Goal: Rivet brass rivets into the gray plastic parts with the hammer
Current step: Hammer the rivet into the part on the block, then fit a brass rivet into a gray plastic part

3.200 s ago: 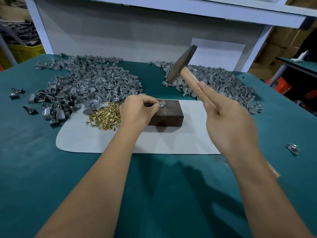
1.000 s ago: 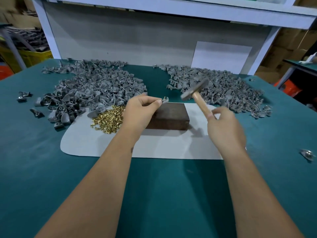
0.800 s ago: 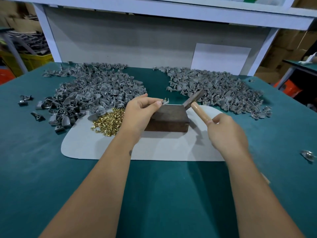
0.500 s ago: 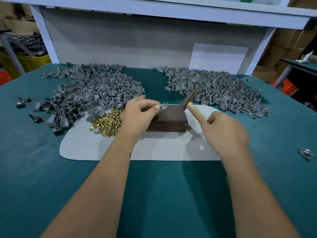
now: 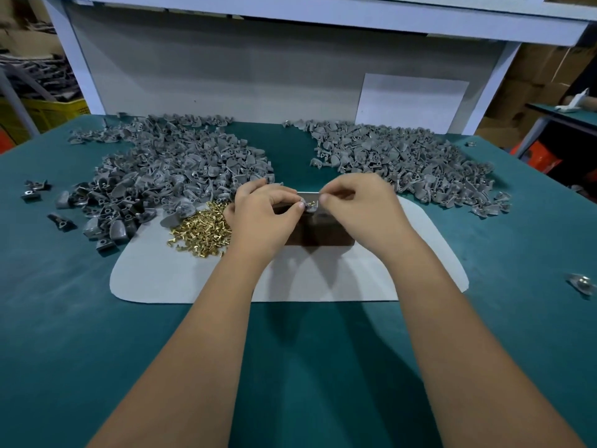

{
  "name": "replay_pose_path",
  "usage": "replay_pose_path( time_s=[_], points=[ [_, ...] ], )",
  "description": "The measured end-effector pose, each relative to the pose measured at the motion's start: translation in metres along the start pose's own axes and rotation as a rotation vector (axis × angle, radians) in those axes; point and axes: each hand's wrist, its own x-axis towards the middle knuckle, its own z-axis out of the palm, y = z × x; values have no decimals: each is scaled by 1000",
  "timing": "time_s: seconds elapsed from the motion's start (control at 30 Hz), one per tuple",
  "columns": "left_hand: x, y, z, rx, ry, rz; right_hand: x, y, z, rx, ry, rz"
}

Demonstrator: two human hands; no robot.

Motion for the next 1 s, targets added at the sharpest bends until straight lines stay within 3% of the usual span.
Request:
replay_pose_path(
  time_s=[0.07, 0.5, 0.67, 1.0],
  points=[
    [1, -1, 0, 3, 3, 11, 4, 1, 10, 17, -45, 4],
    [3, -3, 4, -18, -7, 2, 9, 6, 25, 34, 51, 1],
    [6, -3, 1, -32, -82, 41, 11, 5, 33, -136, 66, -68],
    [6, 2, 3, 59, -89, 63, 7, -5, 39, -476, 57, -144]
  ],
)
